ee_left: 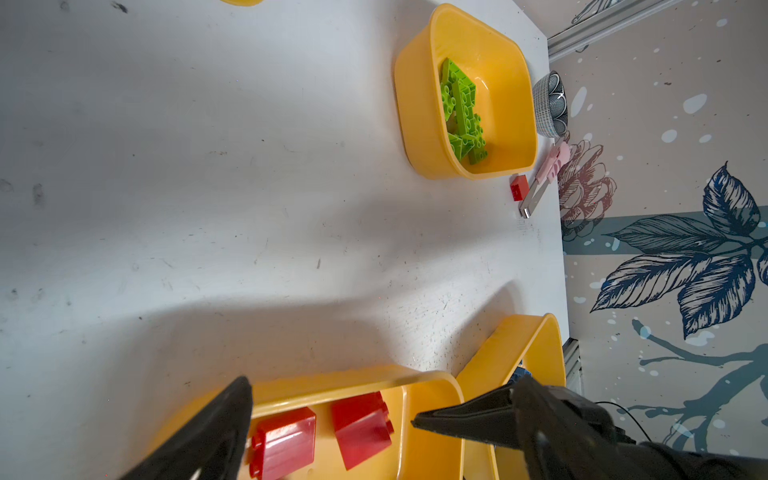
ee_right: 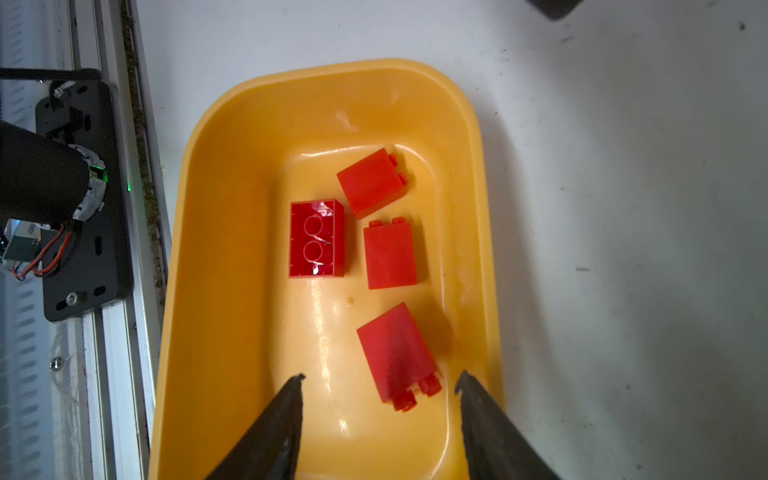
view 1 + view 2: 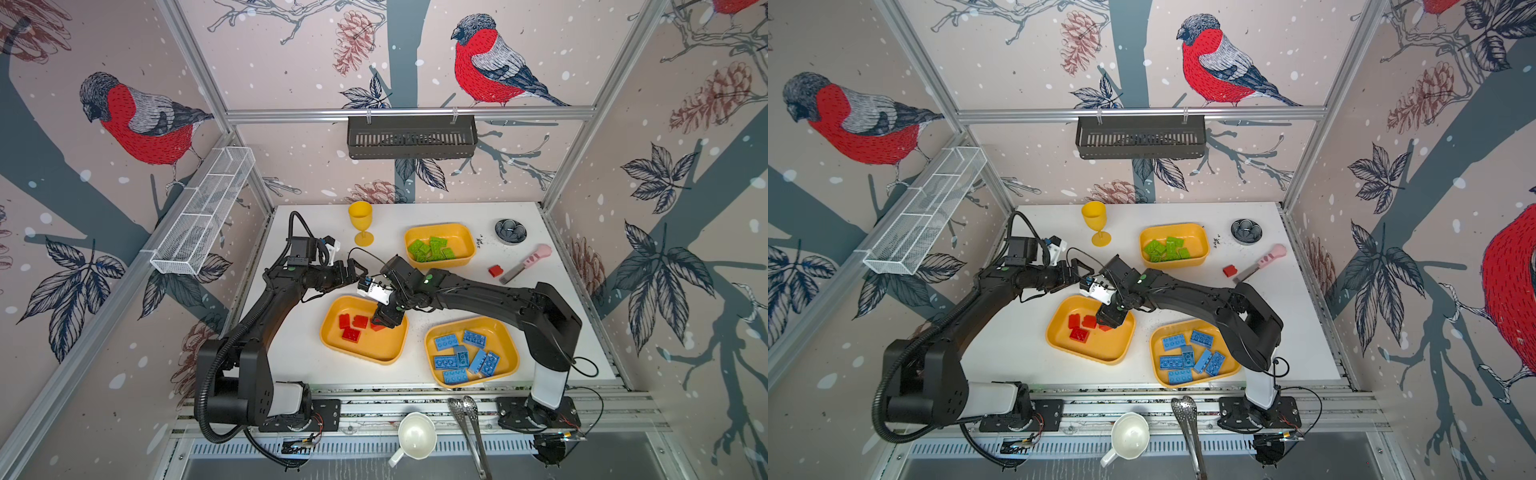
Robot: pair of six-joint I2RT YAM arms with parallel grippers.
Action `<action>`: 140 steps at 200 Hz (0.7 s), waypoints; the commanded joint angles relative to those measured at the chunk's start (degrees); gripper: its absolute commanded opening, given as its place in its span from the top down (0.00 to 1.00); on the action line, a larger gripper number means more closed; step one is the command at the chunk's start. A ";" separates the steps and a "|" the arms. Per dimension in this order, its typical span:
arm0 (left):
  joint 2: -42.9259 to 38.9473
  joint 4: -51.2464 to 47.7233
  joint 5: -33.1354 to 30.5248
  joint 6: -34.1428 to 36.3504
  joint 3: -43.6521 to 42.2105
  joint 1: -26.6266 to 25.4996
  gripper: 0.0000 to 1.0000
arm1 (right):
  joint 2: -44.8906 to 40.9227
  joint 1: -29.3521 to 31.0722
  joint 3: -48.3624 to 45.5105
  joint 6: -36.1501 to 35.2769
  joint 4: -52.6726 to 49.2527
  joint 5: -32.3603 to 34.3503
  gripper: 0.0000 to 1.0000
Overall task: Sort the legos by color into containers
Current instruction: 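Carry the red brick across to the red tub and release it, then return the right gripper to the last red brick and grasp it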
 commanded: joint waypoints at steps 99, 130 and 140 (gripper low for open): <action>2.04 4.71 5.28 -1.72 -1.02 0.05 0.03 | -17.62 -30.55 -11.13 0.42 -10.66 9.54 0.33; 2.86 3.76 5.38 -0.78 0.10 0.05 0.03 | -16.52 -39.03 -11.68 6.29 -12.69 14.41 0.33; 3.10 3.75 5.55 -0.71 0.18 0.05 0.03 | -15.84 -41.00 -11.86 9.87 -12.61 16.07 0.32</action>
